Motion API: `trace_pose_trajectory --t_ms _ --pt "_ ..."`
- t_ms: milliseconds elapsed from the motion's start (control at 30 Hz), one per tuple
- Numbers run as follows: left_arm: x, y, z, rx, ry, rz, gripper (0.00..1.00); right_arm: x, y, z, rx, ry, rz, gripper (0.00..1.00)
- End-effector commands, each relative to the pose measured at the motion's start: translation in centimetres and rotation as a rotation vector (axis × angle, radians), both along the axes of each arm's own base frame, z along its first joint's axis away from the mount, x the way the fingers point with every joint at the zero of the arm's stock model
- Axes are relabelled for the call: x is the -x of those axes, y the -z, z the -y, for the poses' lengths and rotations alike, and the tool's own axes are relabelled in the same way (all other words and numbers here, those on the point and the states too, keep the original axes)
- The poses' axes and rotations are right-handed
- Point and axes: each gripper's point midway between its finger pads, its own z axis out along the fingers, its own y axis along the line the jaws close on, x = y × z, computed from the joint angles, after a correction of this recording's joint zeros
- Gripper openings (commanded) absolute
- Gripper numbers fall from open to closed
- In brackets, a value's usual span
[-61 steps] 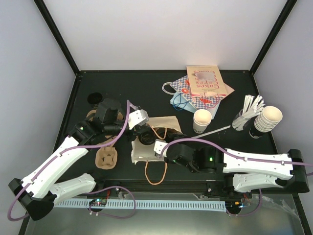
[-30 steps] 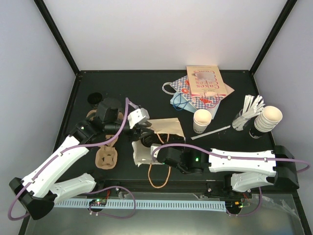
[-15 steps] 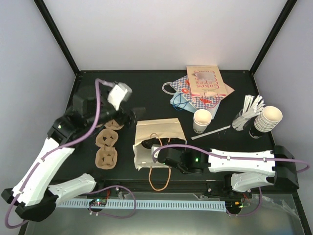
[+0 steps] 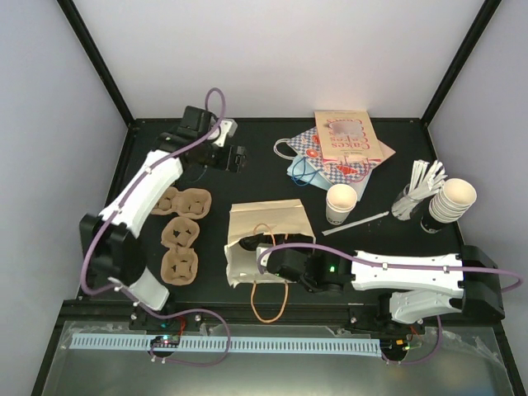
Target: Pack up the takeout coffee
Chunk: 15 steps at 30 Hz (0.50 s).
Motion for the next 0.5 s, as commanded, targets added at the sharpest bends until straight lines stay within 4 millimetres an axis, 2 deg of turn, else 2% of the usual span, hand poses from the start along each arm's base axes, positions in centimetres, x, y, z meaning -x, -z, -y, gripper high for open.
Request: trace_pose_trajectory --t_ms 0,67,100,200,300,467 --pt "-1.7 0.4 3.0 0.111 0.072 -0.083 0.97 -0.3 -0.3 0.1 -0.014 0.000 0.008 0.70" --pt "-2.5 2.1 3.7 0.113 0.073 -0.157 0.94 -0.4 -0.2 0.1 -0.013 0.001 0.004 0.70" --pt "-3.0 3.6 3.9 0.108 0.070 -0.202 0.91 -0.4 -0.1 0.1 -0.010 0.000 0.001 0.69" --pt "-3.7 5.7 4.7 0.125 0.068 -0.259 0.86 -0.3 0.0 0.0 -0.011 -0.001 -0.008 0.69" --pt "-3.9 6.6 6.0 0.168 0.091 -0.289 0.80 -0.3 0.4 0.0 -0.003 -0.002 -0.014 0.69" --pt "-3.6 7.6 7.2 0.187 0.118 -0.308 0.77 -0.2 1.1 0.1 0.010 -0.005 -0.027 0.69"
